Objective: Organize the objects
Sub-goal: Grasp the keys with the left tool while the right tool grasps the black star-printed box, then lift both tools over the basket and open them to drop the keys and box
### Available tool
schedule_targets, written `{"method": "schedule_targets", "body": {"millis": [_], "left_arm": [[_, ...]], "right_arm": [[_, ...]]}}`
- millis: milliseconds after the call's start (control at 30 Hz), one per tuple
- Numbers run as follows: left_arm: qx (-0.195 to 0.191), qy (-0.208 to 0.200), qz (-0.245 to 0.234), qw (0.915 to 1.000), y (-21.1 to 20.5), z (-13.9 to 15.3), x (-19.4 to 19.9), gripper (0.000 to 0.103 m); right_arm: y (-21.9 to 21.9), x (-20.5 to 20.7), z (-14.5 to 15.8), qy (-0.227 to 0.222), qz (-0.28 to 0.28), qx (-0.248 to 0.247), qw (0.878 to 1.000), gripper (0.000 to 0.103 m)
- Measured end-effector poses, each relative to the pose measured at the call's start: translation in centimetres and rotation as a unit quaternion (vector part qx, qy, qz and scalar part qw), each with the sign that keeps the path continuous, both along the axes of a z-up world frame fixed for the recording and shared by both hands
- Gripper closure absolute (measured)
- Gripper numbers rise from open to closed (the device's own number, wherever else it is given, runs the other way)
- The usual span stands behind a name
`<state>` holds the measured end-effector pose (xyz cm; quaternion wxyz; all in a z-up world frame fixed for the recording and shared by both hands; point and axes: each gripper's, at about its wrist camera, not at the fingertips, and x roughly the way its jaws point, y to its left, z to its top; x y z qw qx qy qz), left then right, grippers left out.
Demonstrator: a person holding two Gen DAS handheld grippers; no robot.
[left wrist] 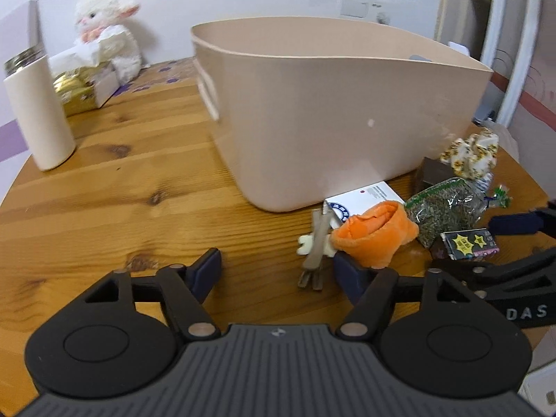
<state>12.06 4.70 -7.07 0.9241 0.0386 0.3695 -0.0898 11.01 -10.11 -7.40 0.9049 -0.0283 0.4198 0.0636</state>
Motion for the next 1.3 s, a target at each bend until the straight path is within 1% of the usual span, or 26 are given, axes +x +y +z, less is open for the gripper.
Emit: {"method": "schedule_targets", "body": {"millis": [33,67,133,167,200,233,300,333,600,700,800,933,1067,1300], "left_arm": [[0.002,-0.004,-0.009,1.0,-0.2,0.0,-0.1,0.043],[0.001,-0.006,-0.016,0.9999,-0.4,0.0,-0.2,0.047],[0.0,-0.007,-0.027,0.9996,-0.8,0.1,-0.4,0.06],[-0.003,-0.006,-0.03,0.9995,-0.9,0.1,-0.5,0.063],[-0.005,-0.005,-0.032,0.9994,-1.0,0.1,-0.5,0.069],[-0.007,-0.004,-0.035,0.9994,-1.1,0.1,-0.6,0.078],[-0.014,0.001,-0.041,0.999,-1.1,0.2,-0.8,0.086],[-0.017,0.003,-0.042,0.999,-1.1,0.2,-0.9,0.09],[-0.04,0.021,-0.019,0.9988,-0.3,0.5,-1.4,0.09],[-0.041,0.015,-0.013,0.9989,-0.1,1.2,-2.0,0.09],[-0.053,0.012,-0.016,0.9984,0.1,2.1,-2.7,0.091],[-0.049,-0.002,-0.012,0.9987,0.0,3.3,-3.8,0.091],[-0.056,-0.013,0.002,0.9983,0.4,4.7,-4.4,0.091],[-0.056,-0.06,0.006,0.9966,0.5,8.3,-5.7,0.091]], "right_arm": [[0.0,0.0,0.0,-0.002,0.001,-0.001,1.0,0.015],[0.0,-0.1,0.0,-0.004,0.003,0.0,1.0,0.019],[0.0,-0.2,0.1,-0.009,0.003,0.0,1.0,0.026],[0.0,-0.2,0.2,-0.01,0.004,0.002,1.0,0.033],[-0.1,-0.3,0.2,-0.01,0.005,0.004,1.0,0.039],[-0.1,-0.3,0.3,-0.011,0.004,0.005,1.0,0.042],[-0.2,-0.6,0.3,-0.014,0.005,0.005,1.0,0.052],[-0.3,-0.6,0.4,-0.015,0.005,0.006,1.0,0.052],[-0.7,-1.6,0.8,-0.014,0.011,0.015,1.0,0.052],[-0.8,-2.2,1.4,-0.022,0.009,0.013,1.0,0.052],[-1.5,-2.8,2.1,-0.033,0.004,0.016,0.999,0.052],[-2.4,-3.4,3.1,-0.047,-0.004,0.019,0.999,0.052],[-3.1,-4.1,4.4,-0.066,-0.007,0.018,0.998,0.052],[-4.1,-4.3,7.4,-0.108,-0.018,0.018,0.994,0.052]]}}
